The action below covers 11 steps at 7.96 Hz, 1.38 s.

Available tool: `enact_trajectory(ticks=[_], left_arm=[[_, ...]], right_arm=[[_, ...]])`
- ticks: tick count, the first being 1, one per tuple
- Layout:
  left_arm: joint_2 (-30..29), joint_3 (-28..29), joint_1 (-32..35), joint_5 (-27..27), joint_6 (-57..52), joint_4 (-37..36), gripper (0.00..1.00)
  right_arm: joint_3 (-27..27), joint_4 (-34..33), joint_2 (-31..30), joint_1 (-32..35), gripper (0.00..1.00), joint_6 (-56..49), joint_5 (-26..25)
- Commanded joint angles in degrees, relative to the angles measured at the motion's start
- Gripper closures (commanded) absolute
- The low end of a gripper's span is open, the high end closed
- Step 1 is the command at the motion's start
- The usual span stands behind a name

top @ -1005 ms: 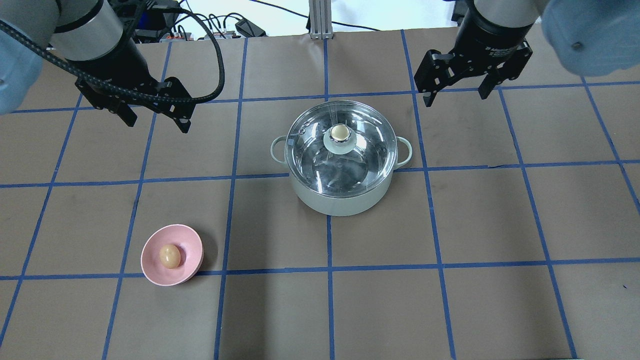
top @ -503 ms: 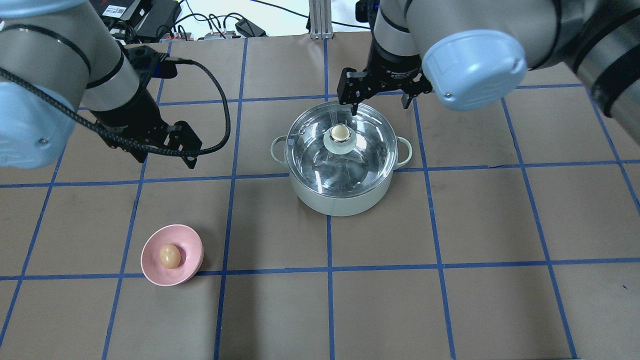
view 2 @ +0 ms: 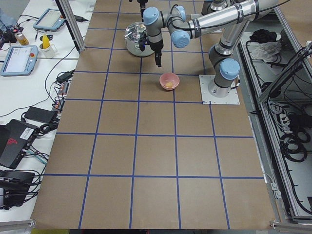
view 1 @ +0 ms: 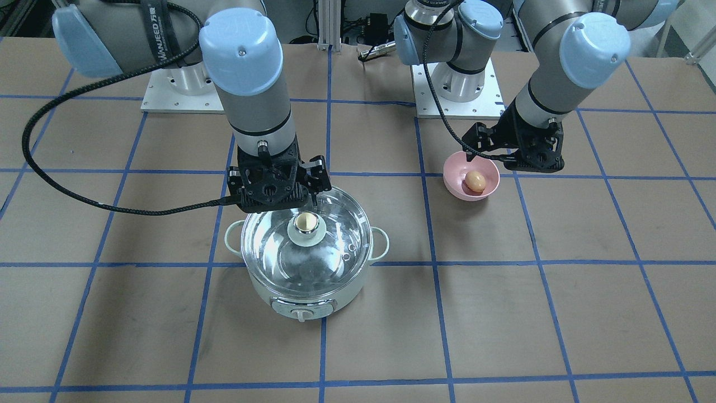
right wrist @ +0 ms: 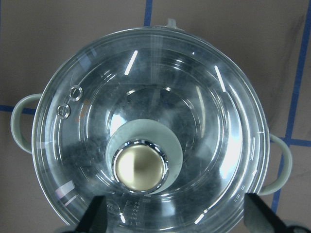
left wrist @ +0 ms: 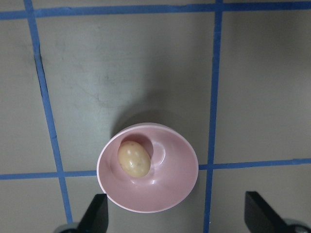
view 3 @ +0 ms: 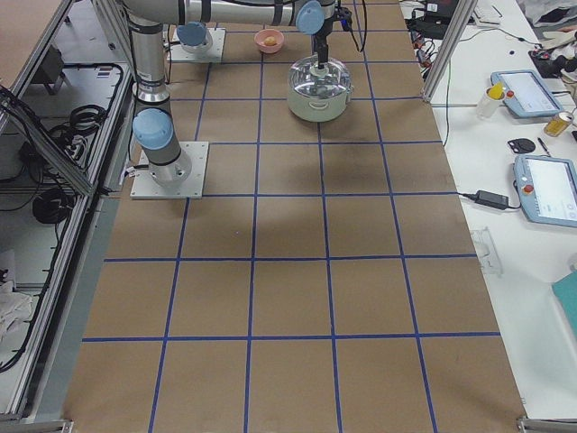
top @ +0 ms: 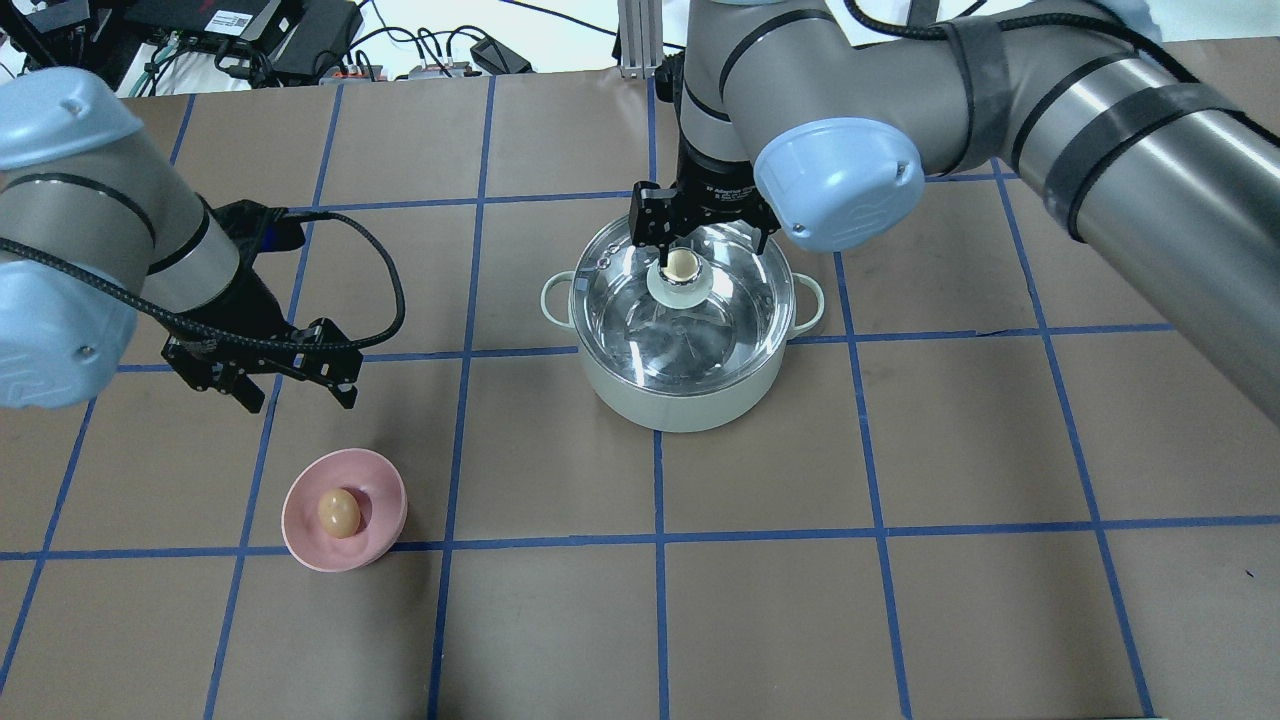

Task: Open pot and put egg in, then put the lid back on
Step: 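Grasp the lid knob with the right gripper while the left gripper lowers over the egg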

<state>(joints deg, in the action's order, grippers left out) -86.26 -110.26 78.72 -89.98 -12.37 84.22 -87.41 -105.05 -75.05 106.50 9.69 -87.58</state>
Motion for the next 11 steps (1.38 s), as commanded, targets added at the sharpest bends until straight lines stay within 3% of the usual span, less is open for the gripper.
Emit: enact_trajectory(ticks=[1, 4, 7, 11], left_arm=[[0.03, -10.8, -6.2, 1.48, -0.72, -8.05, 0.0], [0.04, -19.7, -5.95, 0.17, -0.72, -21.86, 0.0], [0.39, -22.45, -5.95, -0.81, -1.34, -22.7, 0.0], [1.0, -23.77, -5.95, -0.99, -1.95, -22.61, 0.0]], right_arm=[[-2.75, -2.26, 1.57, 0.9, 0.0, 0.24, 0.13], [-2.94, -2.71, 2.01, 1.08, 0.0, 0.24, 2.5], [-2.94, -5.07, 3.23, 1.08, 0.01, 0.15, 2.59], [-2.94, -5.17, 3.42, 1.08, 0.19, 0.07, 2.59]])
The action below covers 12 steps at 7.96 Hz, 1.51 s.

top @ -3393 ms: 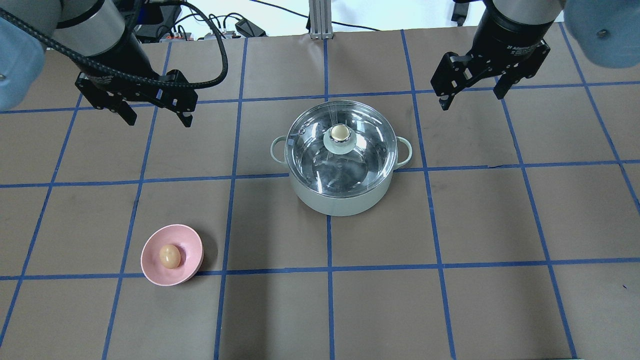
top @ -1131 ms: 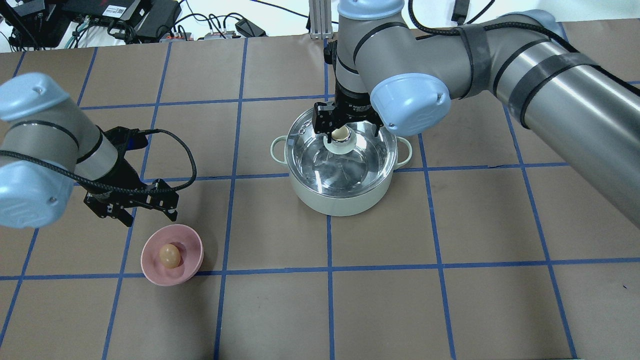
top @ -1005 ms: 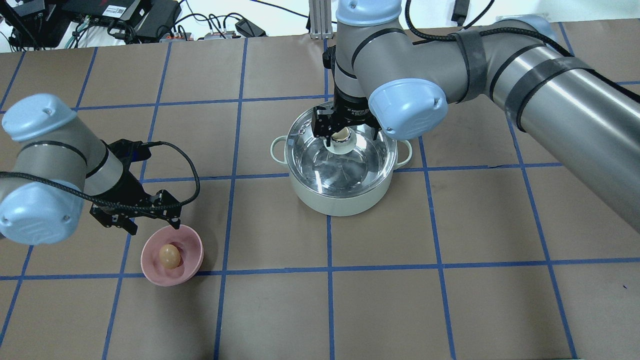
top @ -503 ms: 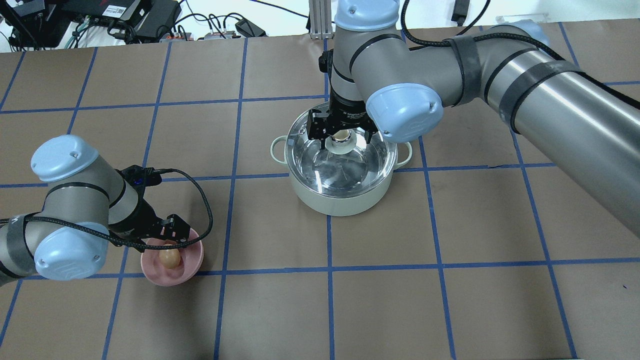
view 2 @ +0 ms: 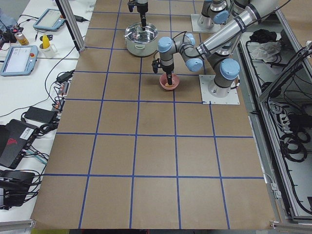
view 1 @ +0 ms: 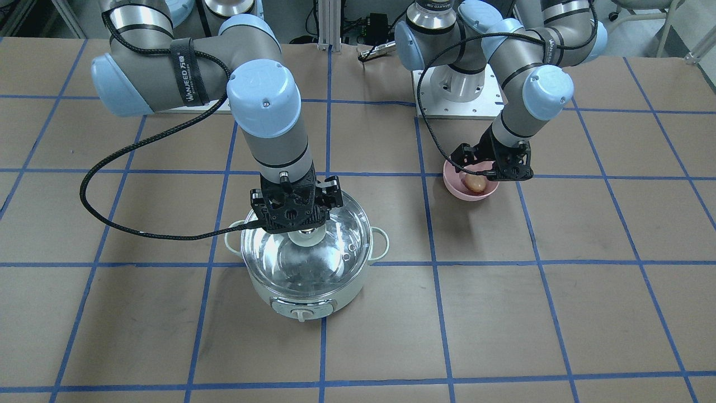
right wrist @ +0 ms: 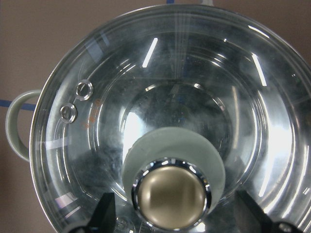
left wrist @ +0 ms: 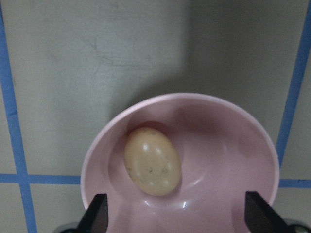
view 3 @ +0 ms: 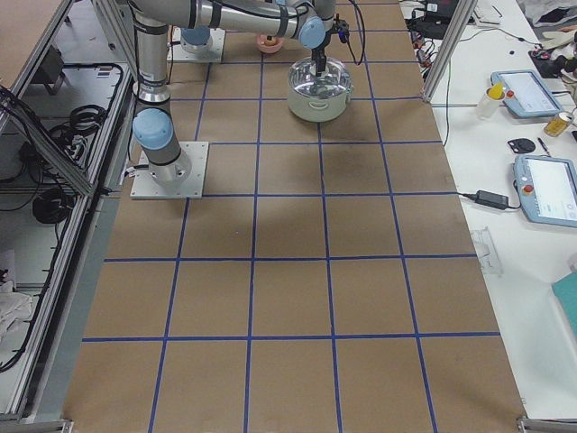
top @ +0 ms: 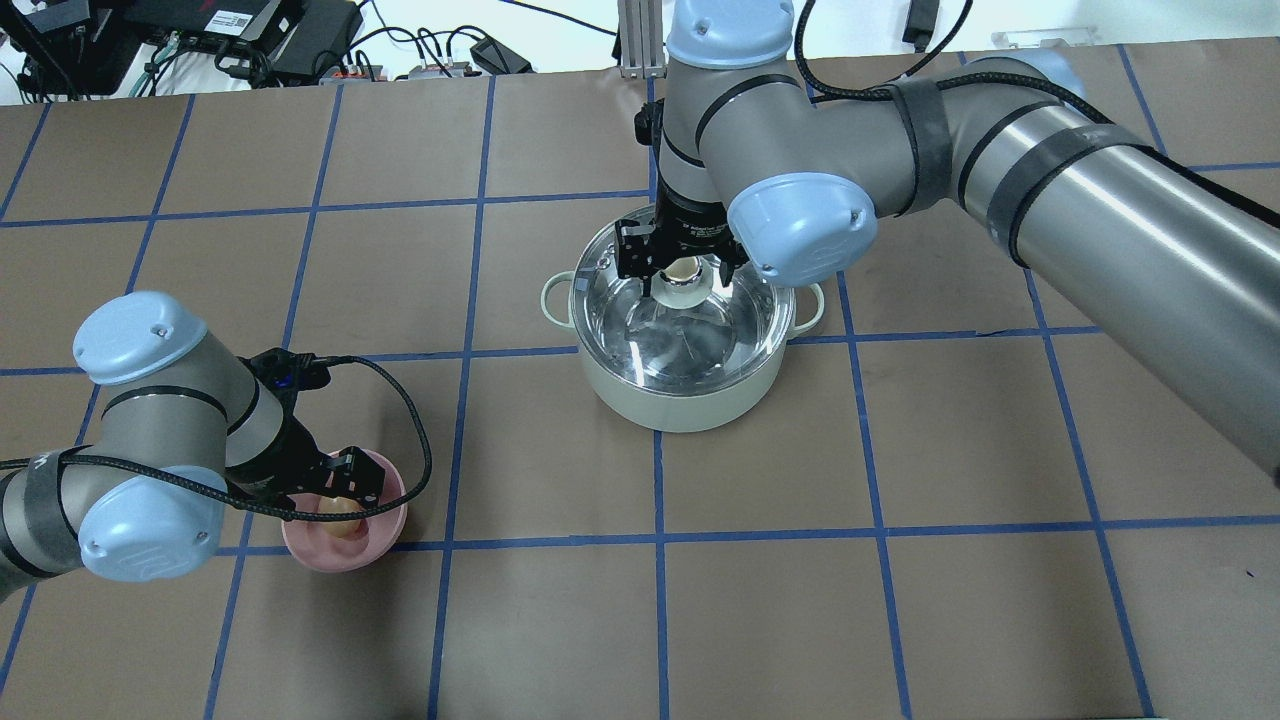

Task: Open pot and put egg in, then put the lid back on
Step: 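Grasp the lid knob with the right gripper while the left gripper lowers over the egg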

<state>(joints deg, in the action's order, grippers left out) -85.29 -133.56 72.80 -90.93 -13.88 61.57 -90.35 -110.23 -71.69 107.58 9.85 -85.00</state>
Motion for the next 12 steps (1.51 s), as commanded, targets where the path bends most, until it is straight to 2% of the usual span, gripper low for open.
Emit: enact_trajectory(ticks=[1, 6, 8, 9, 10, 12], left_arm=[[0.04, -0.38, -0.02, -0.04, -0.36, 0.04, 0.0], [-0.67, -0.38, -0.02, 0.05, -0.54, 0.48, 0.0], [-0.67, -0.38, -0.02, 0.05, -0.45, 0.39, 0.0], [-0.75, -0.47, -0.02, 0.05, -0.45, 0.48, 0.0], [-0.93, -0.47, -0.02, 0.05, -0.36, 0.57, 0.0], [-0.58, -0.39, -0.02, 0.23, -0.1, 0.3, 0.0]], right_arm=[[0.0, 0.01, 0.05, 0.0, 0.19, -0.1, 0.01], [0.44, -1.83, 0.49, 0.0, 0.19, -0.71, 0.01], [0.7, -2.71, 0.85, 0.0, 0.23, -0.97, 0.01], [0.7, -2.71, 0.76, 0.0, 0.31, -1.06, 0.01], [0.7, -2.28, 0.67, 0.0, 0.47, -1.06, -0.08], [0.61, -0.53, 0.14, 0.0, 0.88, -0.98, -0.08]])
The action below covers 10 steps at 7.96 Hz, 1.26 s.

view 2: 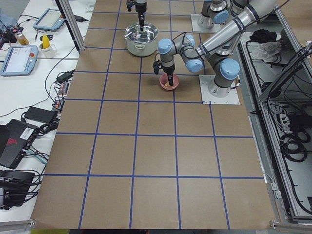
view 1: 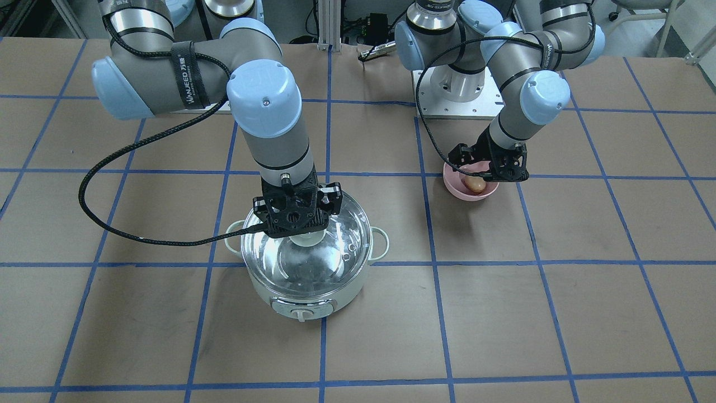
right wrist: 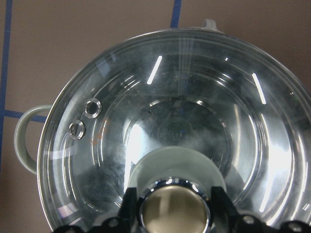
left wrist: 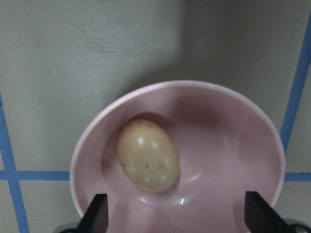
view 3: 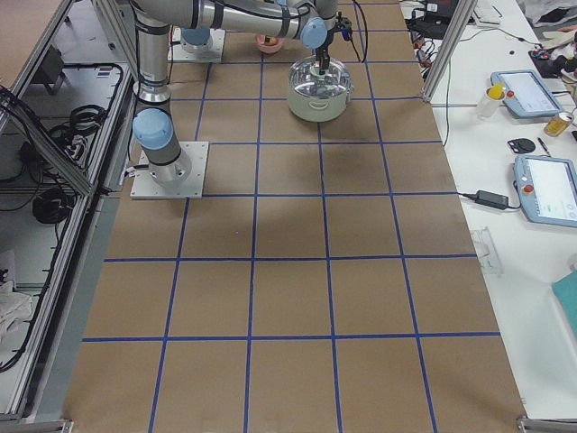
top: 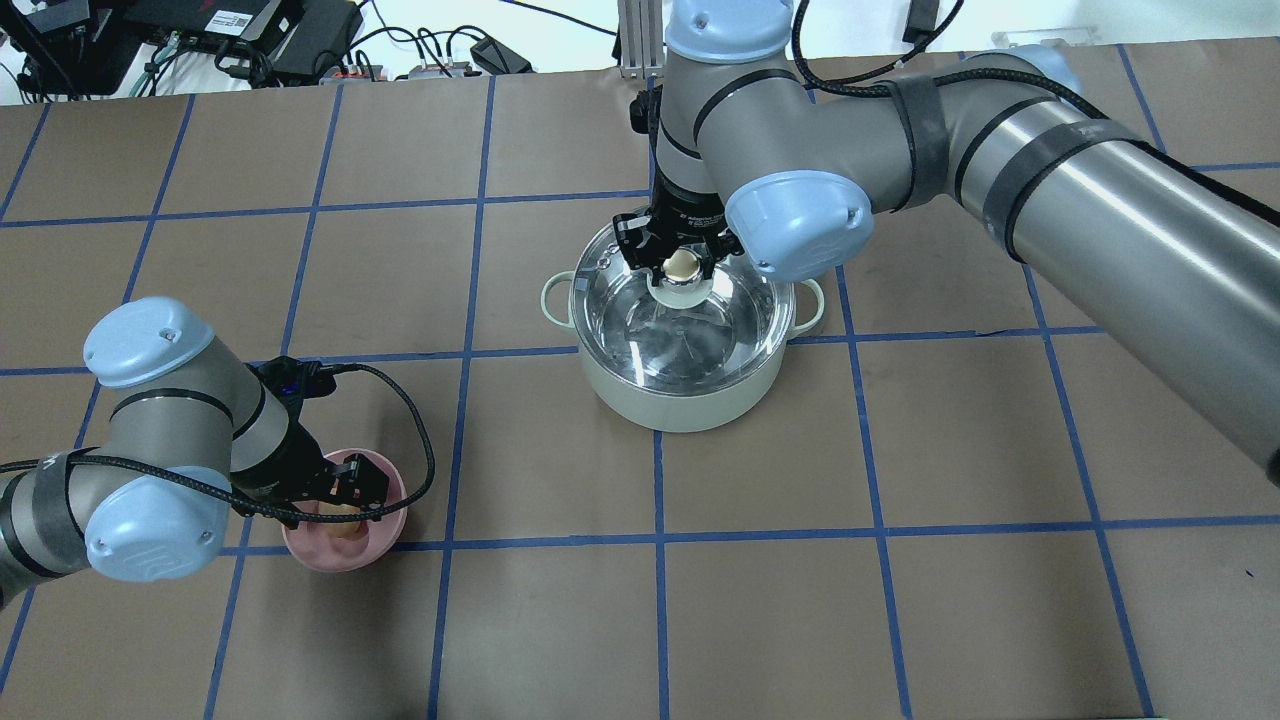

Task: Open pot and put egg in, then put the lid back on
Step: 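Grasp the lid knob with the right gripper while the left gripper lowers over the egg, then lift the glass lid off the pot and carry it away from the pot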

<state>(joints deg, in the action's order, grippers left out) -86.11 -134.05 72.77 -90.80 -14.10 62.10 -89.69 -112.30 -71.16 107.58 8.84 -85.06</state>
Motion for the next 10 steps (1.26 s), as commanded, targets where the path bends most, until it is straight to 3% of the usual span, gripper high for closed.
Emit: enact_trajectory(ticks=[1, 3, 6, 8, 10], left_arm=[[0.24, 0.02, 0.0, 0.36, 0.65, -1.35, 0.0], [0.24, 0.02, 0.0, 0.71, 0.74, -4.79, 0.0], [-0.02, -0.15, 0.0, 0.89, 0.83, -7.78, 0.0], [-0.03, -1.81, 0.0, 0.89, 0.83, -10.13, 0.0], [-0.11, -2.97, 0.0, 0.98, 0.83, -10.94, 0.0]], right_arm=[[0.04, 1.9, -0.55, 0.0, 1.0, 0.04, 0.07], [0.48, 2.61, -1.78, -0.09, 1.0, 0.04, 0.07], [5.82, 10.41, -4.94, -1.31, 1.0, -2.49, -0.46], [6.45, 16.54, -10.19, -6.38, 1.0, -6.78, -0.9], [6.37, 23.15, -15.04, -15.34, 1.0, -18.19, -4.31]])
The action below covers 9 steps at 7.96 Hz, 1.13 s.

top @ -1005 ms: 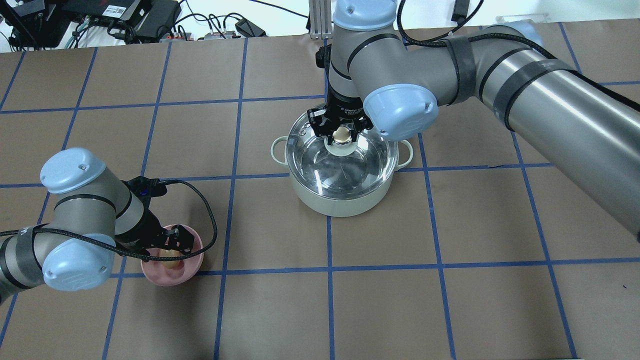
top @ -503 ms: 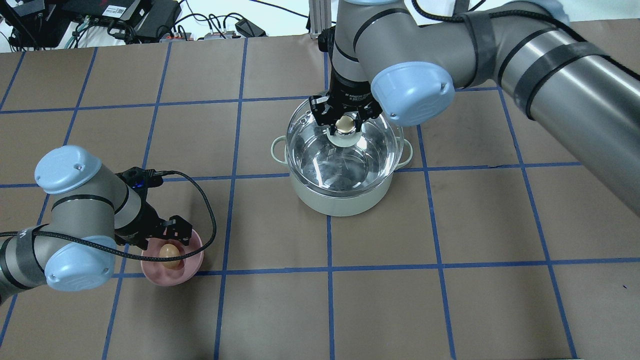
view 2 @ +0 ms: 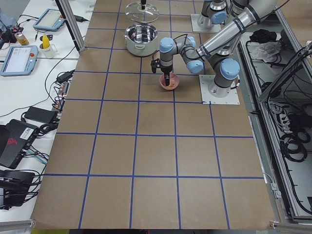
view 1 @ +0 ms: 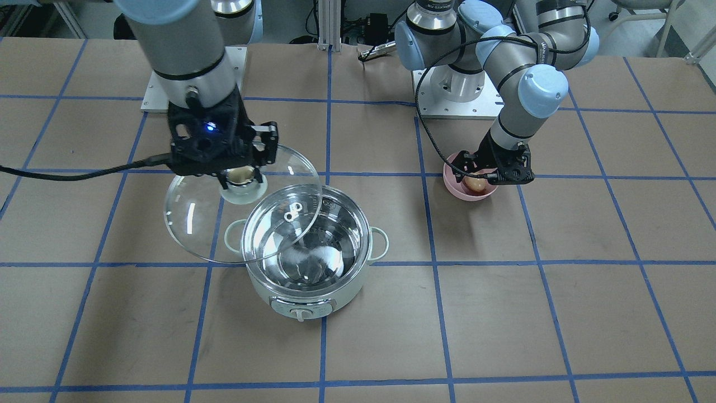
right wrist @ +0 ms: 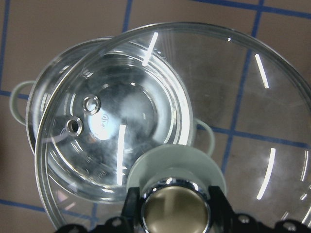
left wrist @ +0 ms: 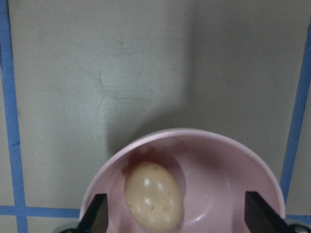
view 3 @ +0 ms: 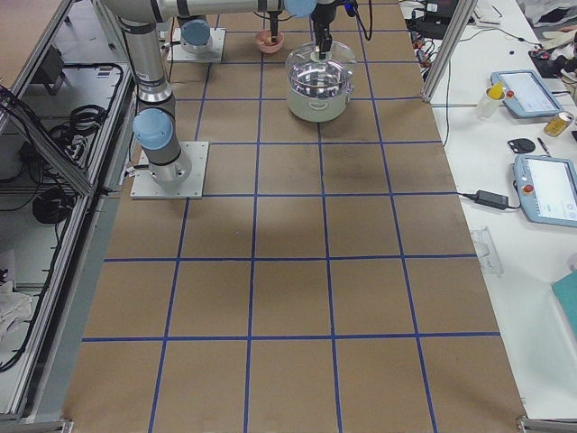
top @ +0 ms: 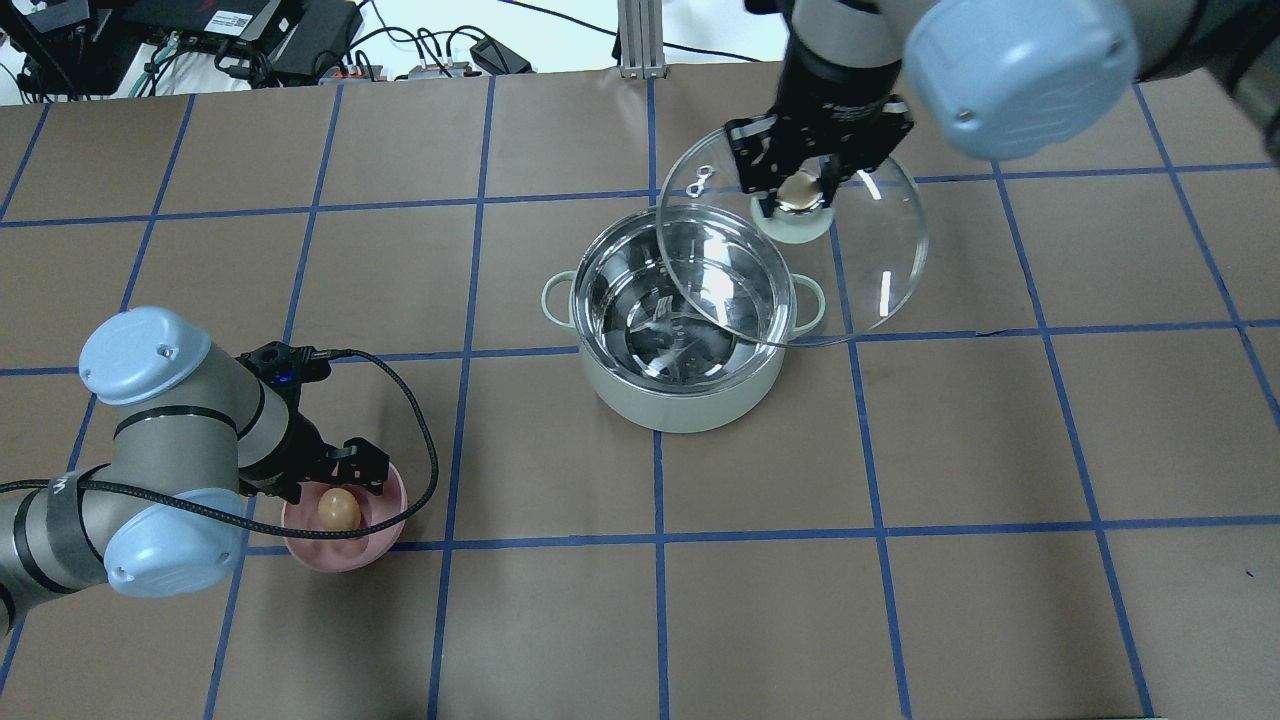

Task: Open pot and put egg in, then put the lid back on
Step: 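Lift the glass lid off the pot and carry it away from the pot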

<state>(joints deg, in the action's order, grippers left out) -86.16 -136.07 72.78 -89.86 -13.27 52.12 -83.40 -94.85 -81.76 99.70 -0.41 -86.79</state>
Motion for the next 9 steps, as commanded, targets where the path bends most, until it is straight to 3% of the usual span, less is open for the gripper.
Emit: enact_trajectory(ticks=[1, 4, 9], left_arm=[[-0.15, -1.21, 0.0, 0.21, 0.0, -0.97, 0.0], [-0.15, -1.65, 0.0, 0.48, -0.08, -1.58, 0.0], [-0.68, -2.18, 0.0, 0.65, -0.08, -2.37, 0.0]], right_arm=[[0.08, 8.08, -5.68, -10.28, 1.0, -13.26, -2.94], [-0.01, 10.11, -6.31, -11.46, 1.0, -14.44, -6.97], [-0.8, 10.39, -6.31, -11.37, 1.0, -14.44, -7.16]])
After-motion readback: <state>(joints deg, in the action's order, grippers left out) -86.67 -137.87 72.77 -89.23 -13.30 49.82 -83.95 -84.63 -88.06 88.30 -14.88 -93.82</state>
